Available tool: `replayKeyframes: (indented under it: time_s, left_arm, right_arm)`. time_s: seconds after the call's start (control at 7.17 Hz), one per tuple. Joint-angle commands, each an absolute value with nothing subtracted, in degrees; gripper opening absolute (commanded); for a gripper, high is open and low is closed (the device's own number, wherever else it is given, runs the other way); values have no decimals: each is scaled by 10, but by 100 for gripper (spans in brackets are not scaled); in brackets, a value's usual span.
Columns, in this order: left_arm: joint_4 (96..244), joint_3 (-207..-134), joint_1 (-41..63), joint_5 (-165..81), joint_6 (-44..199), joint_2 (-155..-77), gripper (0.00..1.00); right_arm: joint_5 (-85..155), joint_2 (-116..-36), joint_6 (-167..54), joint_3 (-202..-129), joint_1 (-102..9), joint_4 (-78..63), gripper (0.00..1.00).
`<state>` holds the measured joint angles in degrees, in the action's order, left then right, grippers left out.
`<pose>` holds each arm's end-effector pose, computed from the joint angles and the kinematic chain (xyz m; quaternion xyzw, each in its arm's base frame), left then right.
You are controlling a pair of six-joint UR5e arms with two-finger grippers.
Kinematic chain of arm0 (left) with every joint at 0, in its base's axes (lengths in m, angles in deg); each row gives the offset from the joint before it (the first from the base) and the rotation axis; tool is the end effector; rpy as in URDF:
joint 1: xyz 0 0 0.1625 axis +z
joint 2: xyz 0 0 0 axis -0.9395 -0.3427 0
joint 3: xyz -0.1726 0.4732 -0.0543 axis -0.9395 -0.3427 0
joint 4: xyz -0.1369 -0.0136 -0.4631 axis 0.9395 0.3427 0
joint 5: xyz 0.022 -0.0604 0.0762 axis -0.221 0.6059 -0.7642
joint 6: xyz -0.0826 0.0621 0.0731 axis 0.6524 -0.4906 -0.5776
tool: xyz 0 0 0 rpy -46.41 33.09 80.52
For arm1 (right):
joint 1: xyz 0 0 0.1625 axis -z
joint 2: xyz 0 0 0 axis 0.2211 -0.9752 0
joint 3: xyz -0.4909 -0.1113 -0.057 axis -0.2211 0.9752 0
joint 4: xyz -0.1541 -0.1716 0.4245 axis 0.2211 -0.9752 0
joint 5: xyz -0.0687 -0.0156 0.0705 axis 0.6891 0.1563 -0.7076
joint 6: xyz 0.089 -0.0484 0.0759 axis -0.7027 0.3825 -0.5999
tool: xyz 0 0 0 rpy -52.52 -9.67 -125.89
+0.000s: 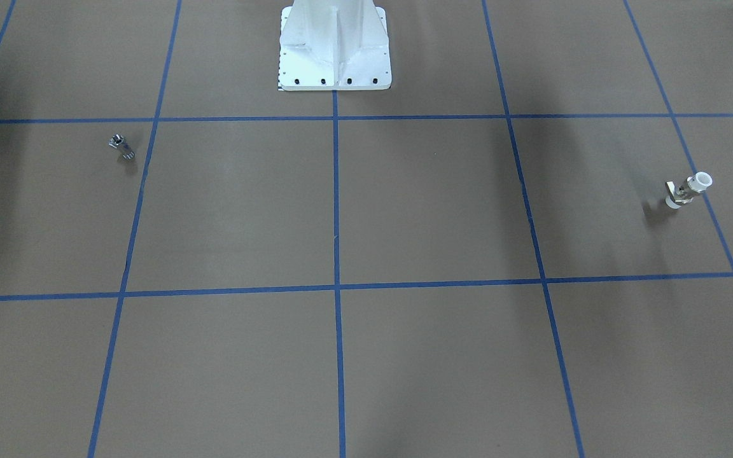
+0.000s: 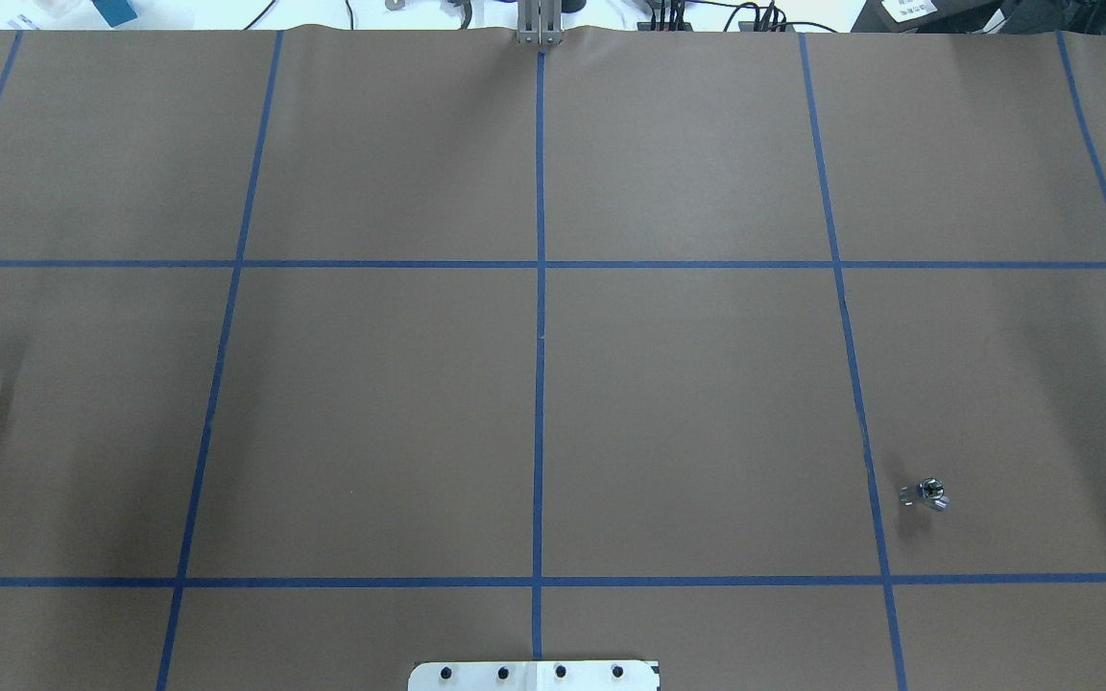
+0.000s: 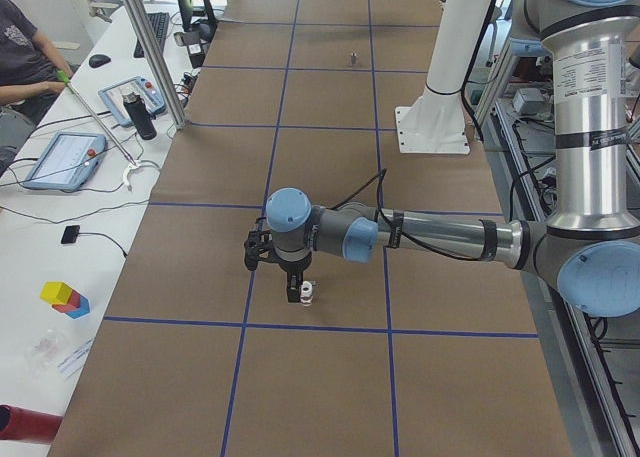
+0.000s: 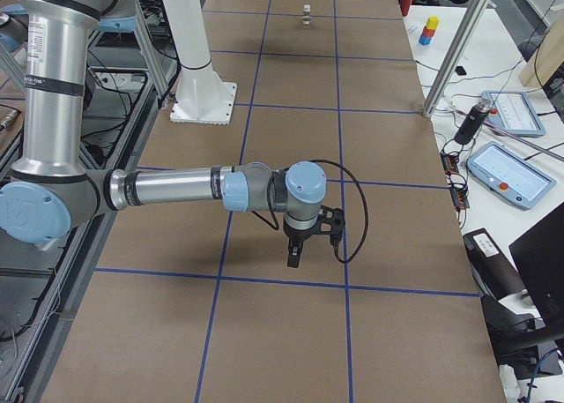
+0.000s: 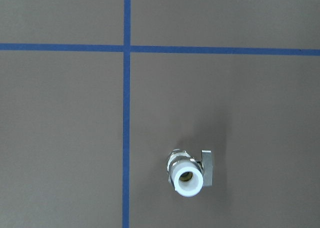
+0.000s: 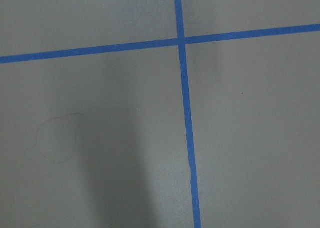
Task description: Assemble PPR valve and pipe with both arms
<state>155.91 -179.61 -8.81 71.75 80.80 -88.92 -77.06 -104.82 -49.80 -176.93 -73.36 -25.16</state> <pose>0.0586 -0.5174 0.7038 0.0162 0.3995 -0.0071 0.9166 0.0104 -0.4925 0.7008 -0.0306 -0.3831 0.0419 0.9222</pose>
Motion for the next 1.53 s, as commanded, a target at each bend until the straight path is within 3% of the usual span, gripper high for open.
replayKeyframes:
  time_s: [0.0, 0.84, 1.12, 1.39]
  left_arm:
    - [1598, -1779, -33, 669, 850, -891, 99]
    - [1625, -1733, 20, 669, 846, -903, 94]
    - [1633, -1731, 20, 673, 849, -903, 82]
    - [1633, -1732, 20, 675, 851, -903, 60]
  right_arm:
    - [-771, -1048, -498, -1770, -734, -251, 99]
    - [-770, -1048, -496, -1770, -733, -251, 99]
    - [-770, -1048, -496, -1771, -733, -250, 99]
    - [-771, -1048, -496, -1773, -732, -250, 99]
